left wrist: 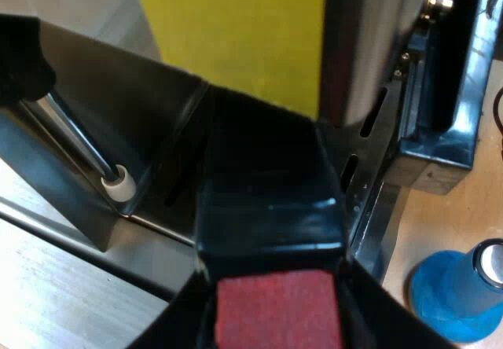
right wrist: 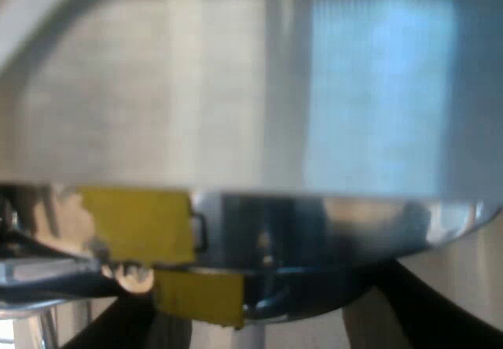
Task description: Put the handle in the coffee machine
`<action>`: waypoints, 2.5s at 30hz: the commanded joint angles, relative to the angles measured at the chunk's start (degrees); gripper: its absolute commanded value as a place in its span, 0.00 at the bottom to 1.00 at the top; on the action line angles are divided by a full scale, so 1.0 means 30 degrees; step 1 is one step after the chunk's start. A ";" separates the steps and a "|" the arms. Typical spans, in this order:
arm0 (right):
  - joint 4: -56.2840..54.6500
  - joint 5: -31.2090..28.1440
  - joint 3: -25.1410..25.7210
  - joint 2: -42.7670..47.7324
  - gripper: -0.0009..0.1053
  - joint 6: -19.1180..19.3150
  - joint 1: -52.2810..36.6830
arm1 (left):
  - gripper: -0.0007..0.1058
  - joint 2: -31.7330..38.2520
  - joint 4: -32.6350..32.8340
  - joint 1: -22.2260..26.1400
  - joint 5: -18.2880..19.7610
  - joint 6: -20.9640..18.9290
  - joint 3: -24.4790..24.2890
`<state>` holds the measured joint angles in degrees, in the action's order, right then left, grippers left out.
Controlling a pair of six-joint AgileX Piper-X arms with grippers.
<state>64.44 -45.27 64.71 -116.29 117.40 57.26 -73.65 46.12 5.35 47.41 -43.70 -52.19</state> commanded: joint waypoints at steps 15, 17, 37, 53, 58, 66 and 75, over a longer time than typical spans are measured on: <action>0.1323 0.0166 0.0168 0.0355 0.44 0.0215 0.0089 | 0.63 0.0864 -0.0019 0.0059 0.2467 0.0503 -0.0266; 0.1323 0.0166 0.0168 0.0355 0.44 0.0215 0.0089 | 0.63 0.0864 -0.0019 0.0059 0.2467 0.0503 -0.0266; 0.2308 0.0166 0.0168 0.0355 0.44 0.0215 0.0089 | 0.63 0.1274 -0.0019 0.1956 0.3152 0.0379 -0.0344; 0.2466 0.0166 0.0168 0.0355 0.44 0.0215 0.0089 | 0.02 0.1165 -0.0443 0.3665 0.2158 -0.0358 -0.1883; 0.2466 0.0128 0.0168 0.0355 0.44 0.0215 0.0089 | 0.02 -0.0215 -0.0400 0.3611 0.0215 -0.0355 -0.1883; 0.2466 0.0128 0.0168 0.0355 0.44 0.0215 0.0089 | 0.02 -0.1410 0.2198 0.3611 -0.0837 0.1076 -0.1883; 0.2466 0.0128 0.0168 0.0355 0.44 0.0215 0.0089 | 0.02 -0.1357 0.3916 0.3611 0.0432 0.2023 -0.1883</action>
<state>66.18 -45.29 64.37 -116.29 117.87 57.26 -78.15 56.80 16.46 47.57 -38.16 -57.61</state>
